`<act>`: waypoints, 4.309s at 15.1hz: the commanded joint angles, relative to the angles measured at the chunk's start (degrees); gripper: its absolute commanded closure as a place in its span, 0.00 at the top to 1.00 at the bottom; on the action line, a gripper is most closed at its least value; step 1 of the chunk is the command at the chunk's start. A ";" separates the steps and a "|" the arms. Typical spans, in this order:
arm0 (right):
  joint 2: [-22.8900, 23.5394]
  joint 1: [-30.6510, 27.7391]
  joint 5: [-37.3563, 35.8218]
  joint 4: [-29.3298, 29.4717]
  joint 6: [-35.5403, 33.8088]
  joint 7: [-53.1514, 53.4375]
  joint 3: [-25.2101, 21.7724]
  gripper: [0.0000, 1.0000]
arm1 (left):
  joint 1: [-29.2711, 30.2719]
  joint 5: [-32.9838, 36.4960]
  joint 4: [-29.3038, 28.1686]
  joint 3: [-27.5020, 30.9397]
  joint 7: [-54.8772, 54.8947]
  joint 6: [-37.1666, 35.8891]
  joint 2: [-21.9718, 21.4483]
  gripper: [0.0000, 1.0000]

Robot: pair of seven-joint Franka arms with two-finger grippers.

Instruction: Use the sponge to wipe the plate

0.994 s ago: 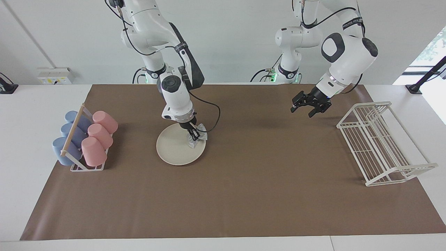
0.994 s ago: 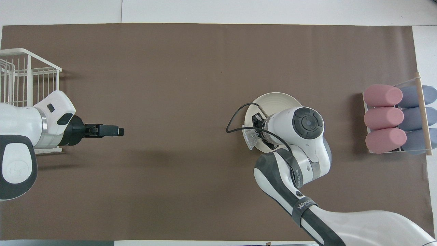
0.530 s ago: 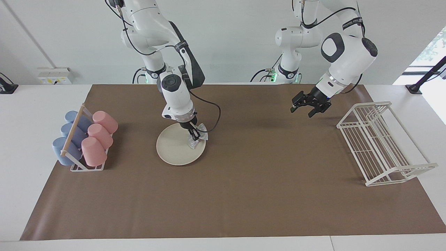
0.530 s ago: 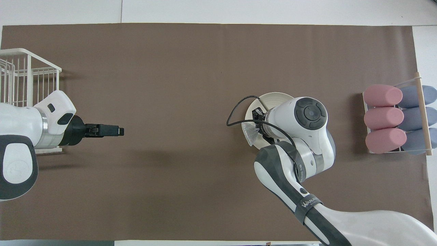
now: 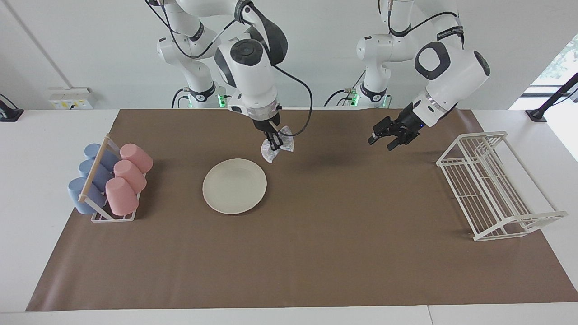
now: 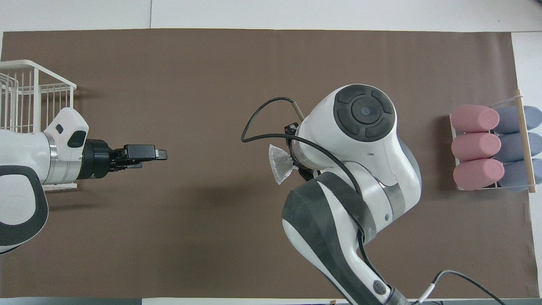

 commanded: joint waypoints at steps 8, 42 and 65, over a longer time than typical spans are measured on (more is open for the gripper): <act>1.42 6.73 0.30 3.07 -0.90 7.51 0.11 0.00 | -4.89 -28.81 -0.37 -0.20 7.38 -4.58 0.79 1.00; 0.55 2.96 -2.78 2.90 -0.46 0.05 -0.24 1.00 | -13.52 -37.35 -3.98 -0.12 12.48 -3.79 2.64 0.00; -11.76 -23.93 -2.87 -3.26 -5.64 -88.08 -0.59 1.00 | -7.36 38.89 20.95 0.24 -28.99 -15.80 11.16 0.00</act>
